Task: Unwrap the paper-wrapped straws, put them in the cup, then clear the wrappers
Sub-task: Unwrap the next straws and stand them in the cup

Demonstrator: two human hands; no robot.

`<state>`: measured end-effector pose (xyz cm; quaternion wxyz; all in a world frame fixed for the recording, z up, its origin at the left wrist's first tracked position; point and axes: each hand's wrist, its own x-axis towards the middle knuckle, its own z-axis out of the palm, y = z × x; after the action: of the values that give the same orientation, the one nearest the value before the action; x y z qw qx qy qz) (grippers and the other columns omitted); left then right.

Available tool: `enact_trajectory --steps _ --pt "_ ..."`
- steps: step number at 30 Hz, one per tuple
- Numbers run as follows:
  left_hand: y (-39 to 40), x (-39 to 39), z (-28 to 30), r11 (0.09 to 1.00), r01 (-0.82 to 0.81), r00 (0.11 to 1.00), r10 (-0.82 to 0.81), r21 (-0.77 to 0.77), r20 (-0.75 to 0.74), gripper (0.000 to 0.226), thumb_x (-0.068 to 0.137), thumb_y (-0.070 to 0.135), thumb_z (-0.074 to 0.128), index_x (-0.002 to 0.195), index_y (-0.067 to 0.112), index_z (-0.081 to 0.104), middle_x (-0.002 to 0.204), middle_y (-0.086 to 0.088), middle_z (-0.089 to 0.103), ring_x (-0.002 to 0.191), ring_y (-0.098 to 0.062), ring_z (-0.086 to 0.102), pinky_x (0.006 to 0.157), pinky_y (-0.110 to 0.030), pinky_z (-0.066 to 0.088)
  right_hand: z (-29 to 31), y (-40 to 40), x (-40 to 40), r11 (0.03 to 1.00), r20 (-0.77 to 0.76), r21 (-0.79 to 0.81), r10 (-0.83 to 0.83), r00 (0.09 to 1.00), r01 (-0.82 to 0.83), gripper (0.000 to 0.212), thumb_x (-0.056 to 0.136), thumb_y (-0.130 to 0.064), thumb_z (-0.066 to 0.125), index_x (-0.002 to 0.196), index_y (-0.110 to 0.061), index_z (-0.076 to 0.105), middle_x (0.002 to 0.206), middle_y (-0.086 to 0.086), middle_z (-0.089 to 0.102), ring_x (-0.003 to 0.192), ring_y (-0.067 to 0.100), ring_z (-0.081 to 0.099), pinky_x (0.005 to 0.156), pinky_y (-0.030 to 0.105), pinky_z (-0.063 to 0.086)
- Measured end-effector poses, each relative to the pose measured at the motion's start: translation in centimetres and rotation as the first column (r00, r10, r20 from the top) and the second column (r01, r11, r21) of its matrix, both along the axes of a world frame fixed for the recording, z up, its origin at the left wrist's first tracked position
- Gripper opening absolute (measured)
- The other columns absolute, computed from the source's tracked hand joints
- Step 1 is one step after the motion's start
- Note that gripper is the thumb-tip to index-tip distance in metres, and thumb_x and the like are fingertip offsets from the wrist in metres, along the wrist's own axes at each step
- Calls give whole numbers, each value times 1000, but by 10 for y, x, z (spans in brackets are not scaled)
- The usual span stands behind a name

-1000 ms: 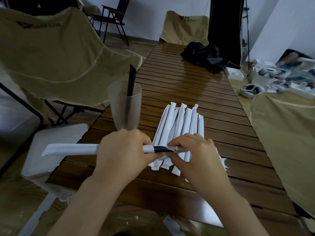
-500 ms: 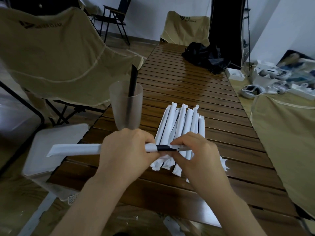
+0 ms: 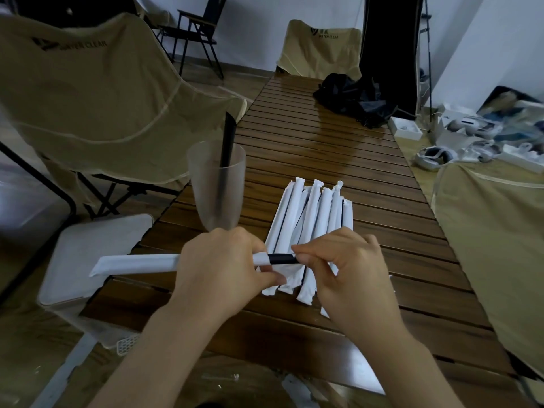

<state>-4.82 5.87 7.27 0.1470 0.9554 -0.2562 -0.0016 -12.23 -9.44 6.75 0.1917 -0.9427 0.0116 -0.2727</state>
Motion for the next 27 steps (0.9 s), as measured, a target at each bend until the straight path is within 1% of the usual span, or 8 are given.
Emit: enact_trajectory --steps 3,8,12,14,17,19,22,27 --pt "1 -1 -2 997 -5 1000 3 -82 -23 43 70 78 54 92 43 68 62 17 58 60 -2 55 51 -17 36 1 0 -1 997 11 -81 9 1000 -8 18 82 -19 59 78 -29 74 73 -16 67 73 10 57 70 31 36" --pt "1 -1 0 998 33 998 -30 -52 49 37 78 72 51 98 45 67 67 16 59 63 -3 55 55 -15 38 -1 0 3 998 -48 -58 -30 998 27 19 86 -22 53 75 -30 67 73 -17 64 70 5 52 71 25 29" --pt "-2 2 0 990 136 985 -139 35 105 37 82 68 49 100 42 66 72 17 55 69 -6 55 61 -14 39 -2 1 5 989 -123 133 -54 991 70 23 88 -13 59 72 -26 65 69 -16 62 64 5 55 66 23 42" --pt "-4 6 0 967 230 970 -238 108 58 33 87 63 47 100 38 65 78 15 54 74 -6 55 70 -18 42 1 -1 5 957 -266 264 -48 963 120 24 91 -13 58 72 -26 63 65 -15 59 58 2 55 52 12 39" --pt "-13 13 3 921 320 945 -328 220 -2 29 93 52 46 111 35 62 98 12 62 93 -8 58 94 -29 45 5 -13 3 869 -464 453 40 885 198 23 94 -15 56 74 -20 66 51 -10 48 37 1 44 38 11 29" --pt "-17 13 4 887 380 923 -383 262 -45 27 96 43 45 116 30 60 112 7 63 104 -11 57 101 -32 40 7 -20 1 826 -537 520 115 836 221 26 94 -18 56 71 -19 67 47 -9 47 37 3 36 40 11 28" --pt "-13 5 9 908 359 900 -398 216 180 29 93 47 41 99 30 64 95 10 65 92 -13 59 86 -31 46 8 -27 -1 801 -569 560 185 801 213 29 93 -22 57 67 -19 69 56 -1 52 55 13 40 52 21 34" --pt "-10 2 8 925 344 921 -365 159 136 30 96 47 45 122 38 56 110 15 61 103 -6 55 91 -20 39 12 -32 -3 765 -553 623 284 784 163 15 85 -35 65 77 -27 75 78 14 67 63 20 49 60 31 41"
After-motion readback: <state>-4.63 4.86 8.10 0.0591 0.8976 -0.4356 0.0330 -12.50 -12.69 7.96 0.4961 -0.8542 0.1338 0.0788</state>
